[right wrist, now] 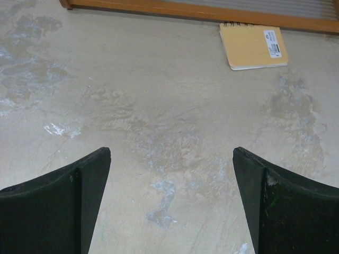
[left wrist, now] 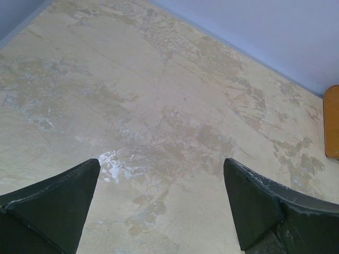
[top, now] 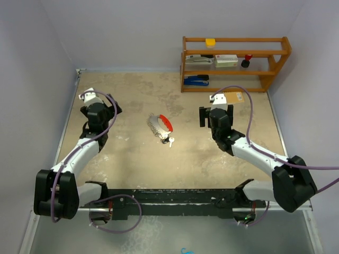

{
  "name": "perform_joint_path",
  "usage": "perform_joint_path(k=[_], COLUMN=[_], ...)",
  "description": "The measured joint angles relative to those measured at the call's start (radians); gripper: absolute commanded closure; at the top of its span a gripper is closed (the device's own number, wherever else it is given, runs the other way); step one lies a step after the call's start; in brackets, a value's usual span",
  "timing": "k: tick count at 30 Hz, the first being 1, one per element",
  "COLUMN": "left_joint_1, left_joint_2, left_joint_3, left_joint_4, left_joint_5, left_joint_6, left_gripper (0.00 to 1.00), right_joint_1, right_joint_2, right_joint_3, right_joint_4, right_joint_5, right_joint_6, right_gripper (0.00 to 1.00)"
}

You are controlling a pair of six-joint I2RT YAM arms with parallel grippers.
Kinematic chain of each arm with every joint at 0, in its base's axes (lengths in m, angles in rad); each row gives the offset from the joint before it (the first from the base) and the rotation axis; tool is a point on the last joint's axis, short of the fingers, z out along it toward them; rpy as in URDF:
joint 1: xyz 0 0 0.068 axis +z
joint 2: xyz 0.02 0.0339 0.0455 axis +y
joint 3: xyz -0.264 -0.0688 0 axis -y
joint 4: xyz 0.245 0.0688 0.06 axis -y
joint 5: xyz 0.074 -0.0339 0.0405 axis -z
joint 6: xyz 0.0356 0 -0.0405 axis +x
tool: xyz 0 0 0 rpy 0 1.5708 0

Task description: Remove the keys from the keyring

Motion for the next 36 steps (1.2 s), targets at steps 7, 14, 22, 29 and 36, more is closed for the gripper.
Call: perform_joint_path(k=[7,14,22,29,36], left_joint_1=[0.000,0.001,0.001,0.001,0.001], left_joint_2=[-0.003,0.032,0.115,0.139,0.154], left_joint_3=[0.000,0.004,0.002,-0.014,-0.014], left_joint_4=[-0.007,0.009,0.075,0.190,0.208], left_joint_5=[0.007,0.087,0.256,0.374,0.455], left_joint_6=[0.001,0.010,-0.014,-0.083,-0.098], left_gripper=[0.03,0.01,0.01,0.70,0.77], right_joint_1=[0.000,0.000,0.002,0.032,0.095], right_joint_2=[0.005,0.065,0.177,0.275,0.339], right_joint_3=[0.067,0.088,0.094,0.100,0.132], right_joint_4=[-0.082,-0.117,-0.124,-0.082,-0.031], right_joint_5=[-0.048,-0.167,-0.414,-0.581,-0.678], right_joint_6=[0.020,0.034,0.075,0.090,0.090], right_gripper=[0.00,0.20,0.68,0.64,0.59])
